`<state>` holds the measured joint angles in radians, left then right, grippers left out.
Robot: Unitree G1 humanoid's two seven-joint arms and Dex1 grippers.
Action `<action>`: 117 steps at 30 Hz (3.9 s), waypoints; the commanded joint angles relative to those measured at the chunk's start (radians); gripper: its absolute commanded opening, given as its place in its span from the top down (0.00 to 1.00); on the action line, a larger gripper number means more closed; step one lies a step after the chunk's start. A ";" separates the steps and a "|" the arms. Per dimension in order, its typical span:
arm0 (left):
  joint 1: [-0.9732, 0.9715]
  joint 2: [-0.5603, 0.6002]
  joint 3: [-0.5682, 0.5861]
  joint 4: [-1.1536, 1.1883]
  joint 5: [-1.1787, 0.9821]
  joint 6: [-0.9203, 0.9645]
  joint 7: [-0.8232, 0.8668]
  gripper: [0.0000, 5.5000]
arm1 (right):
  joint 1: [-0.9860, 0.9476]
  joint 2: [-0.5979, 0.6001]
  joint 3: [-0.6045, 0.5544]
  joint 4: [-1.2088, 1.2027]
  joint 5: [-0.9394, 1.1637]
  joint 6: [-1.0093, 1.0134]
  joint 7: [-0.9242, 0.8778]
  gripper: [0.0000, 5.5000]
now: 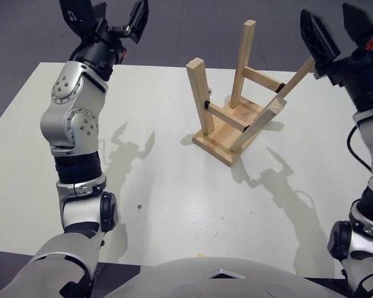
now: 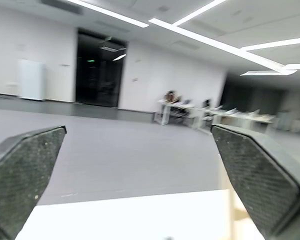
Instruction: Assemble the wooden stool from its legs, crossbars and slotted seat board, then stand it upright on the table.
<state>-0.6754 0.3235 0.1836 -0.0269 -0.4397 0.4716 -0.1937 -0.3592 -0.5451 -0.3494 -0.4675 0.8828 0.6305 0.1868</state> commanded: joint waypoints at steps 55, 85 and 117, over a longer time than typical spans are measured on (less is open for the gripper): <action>0.029 -0.122 -0.205 0.182 0.291 -0.111 -0.079 0.02 | 0.139 0.136 0.058 0.268 -0.682 0.047 -0.237 0.02; 0.014 -0.188 -0.382 0.129 0.315 -0.151 -0.267 0.02 | 0.077 0.409 0.373 0.081 -0.650 0.162 -0.171 0.02; 0.419 0.369 0.075 -0.123 0.043 0.094 -0.542 0.02 | 0.281 0.065 0.330 0.066 -0.458 0.210 0.351 0.02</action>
<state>-0.2914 0.6512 0.2664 -0.1912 -0.4147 0.6030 -0.6870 -0.0870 -0.4331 -0.0009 -0.4437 0.4316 0.8953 0.4830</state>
